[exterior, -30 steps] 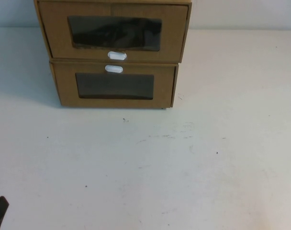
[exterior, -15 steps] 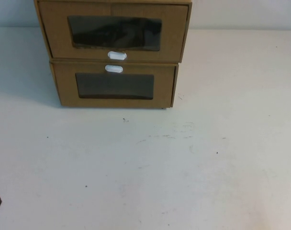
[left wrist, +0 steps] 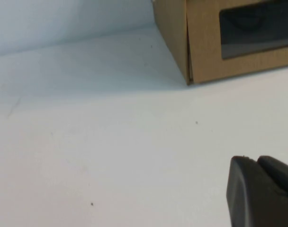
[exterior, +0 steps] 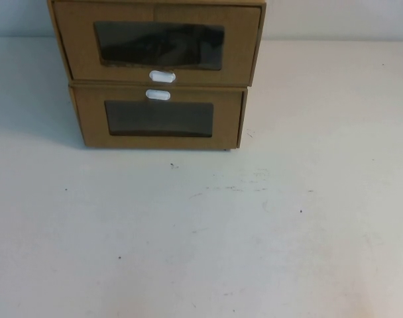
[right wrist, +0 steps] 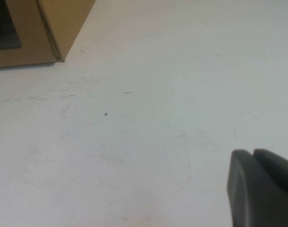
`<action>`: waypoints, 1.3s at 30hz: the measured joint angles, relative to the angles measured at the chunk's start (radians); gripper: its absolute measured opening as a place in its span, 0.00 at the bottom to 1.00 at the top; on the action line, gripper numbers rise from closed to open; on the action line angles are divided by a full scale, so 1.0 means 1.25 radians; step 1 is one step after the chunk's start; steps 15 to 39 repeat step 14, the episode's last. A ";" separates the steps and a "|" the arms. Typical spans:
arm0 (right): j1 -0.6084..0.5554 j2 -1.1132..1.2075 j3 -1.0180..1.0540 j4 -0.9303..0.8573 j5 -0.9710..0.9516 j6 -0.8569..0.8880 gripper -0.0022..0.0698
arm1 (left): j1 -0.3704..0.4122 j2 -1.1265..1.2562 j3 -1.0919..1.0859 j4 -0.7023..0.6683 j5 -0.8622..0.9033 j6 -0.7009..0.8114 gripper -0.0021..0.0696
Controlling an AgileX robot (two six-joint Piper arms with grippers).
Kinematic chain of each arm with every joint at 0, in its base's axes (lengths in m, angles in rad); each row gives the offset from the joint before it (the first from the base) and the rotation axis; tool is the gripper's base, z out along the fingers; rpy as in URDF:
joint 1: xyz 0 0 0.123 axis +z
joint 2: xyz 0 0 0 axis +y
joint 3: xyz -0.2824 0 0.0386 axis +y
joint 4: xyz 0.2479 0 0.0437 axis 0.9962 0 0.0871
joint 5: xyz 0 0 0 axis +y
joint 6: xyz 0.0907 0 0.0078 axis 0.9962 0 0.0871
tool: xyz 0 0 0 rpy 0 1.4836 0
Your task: Close the shoe box
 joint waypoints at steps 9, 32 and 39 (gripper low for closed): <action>0.000 -0.002 0.000 0.000 0.000 0.000 0.01 | 0.000 0.000 0.000 0.023 0.069 -0.003 0.03; 0.000 -0.002 0.000 0.000 0.000 0.000 0.01 | 0.001 0.000 0.000 0.023 0.069 -0.003 0.03; 0.000 -0.002 0.000 0.000 0.000 0.000 0.01 | 0.001 0.000 0.000 0.023 0.069 -0.003 0.03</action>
